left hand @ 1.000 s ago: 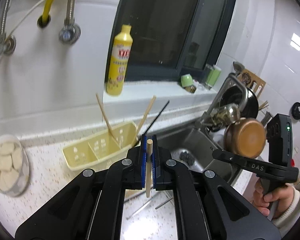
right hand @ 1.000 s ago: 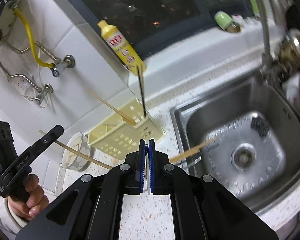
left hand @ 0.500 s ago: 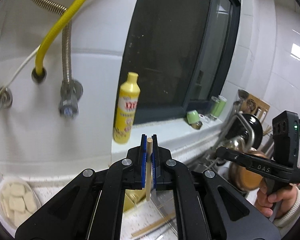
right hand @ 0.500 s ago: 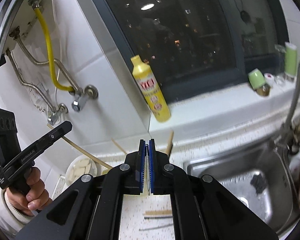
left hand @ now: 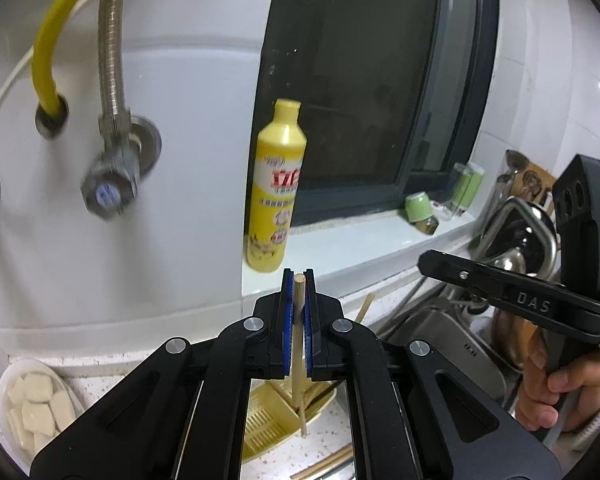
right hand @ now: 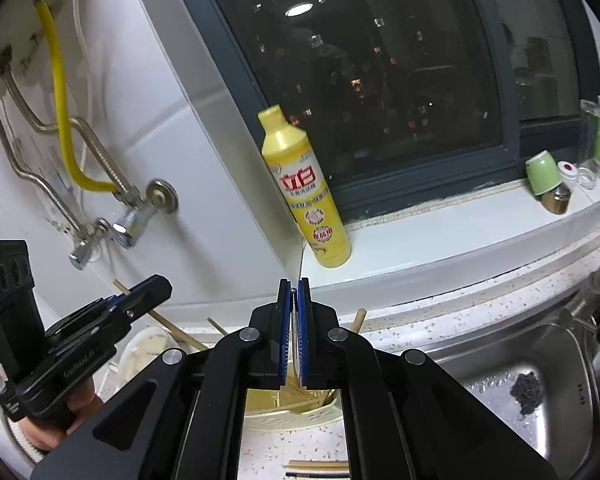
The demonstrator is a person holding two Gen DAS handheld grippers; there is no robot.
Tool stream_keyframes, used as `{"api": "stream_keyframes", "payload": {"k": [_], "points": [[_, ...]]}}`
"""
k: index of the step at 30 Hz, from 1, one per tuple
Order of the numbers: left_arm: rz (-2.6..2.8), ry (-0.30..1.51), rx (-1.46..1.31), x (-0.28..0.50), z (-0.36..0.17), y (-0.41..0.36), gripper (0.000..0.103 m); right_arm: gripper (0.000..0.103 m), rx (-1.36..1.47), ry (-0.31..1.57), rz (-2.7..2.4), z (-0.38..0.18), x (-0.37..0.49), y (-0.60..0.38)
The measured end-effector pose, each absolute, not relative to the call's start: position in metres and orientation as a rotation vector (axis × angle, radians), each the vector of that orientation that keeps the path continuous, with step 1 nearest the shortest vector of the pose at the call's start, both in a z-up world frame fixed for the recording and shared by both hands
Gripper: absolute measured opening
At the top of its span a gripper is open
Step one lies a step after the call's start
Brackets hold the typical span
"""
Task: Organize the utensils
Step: 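Lift the chopstick in the left tool over the caddy while the right tool carries its chopstick there, then open the left tool over the caddy while the right tool opens to release its chopstick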
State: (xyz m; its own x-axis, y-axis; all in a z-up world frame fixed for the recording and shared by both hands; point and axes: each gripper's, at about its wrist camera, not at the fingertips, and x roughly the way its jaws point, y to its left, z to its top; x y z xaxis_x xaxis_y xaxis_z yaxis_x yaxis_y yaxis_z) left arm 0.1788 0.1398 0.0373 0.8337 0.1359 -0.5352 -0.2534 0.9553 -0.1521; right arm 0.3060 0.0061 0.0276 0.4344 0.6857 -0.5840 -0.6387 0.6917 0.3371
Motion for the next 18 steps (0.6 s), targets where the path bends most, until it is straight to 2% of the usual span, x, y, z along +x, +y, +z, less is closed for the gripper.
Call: {"api": "stream_keyframes", "payload": {"k": [14,16,17,18], "points": [[0.262,0.638,-0.231,0.192,-0.001,0.143,0.005,0.001,-0.017,0.825,0.803,-0.021,0.317,0.043],[0.255,0.638,-0.241,0.191,0.000,0.144,0.007,0.001,-0.022,0.827,0.809,-0.021,0.316,0.046],[0.256,0.636,-0.244,0.190,0.001,0.144,0.012,0.003,-0.022,0.825,0.812,-0.020,0.316,0.046],[0.257,0.635,-0.250,0.190,0.003,0.145,0.023,0.003,-0.019,0.819,0.810,-0.018,0.314,0.045]]}}
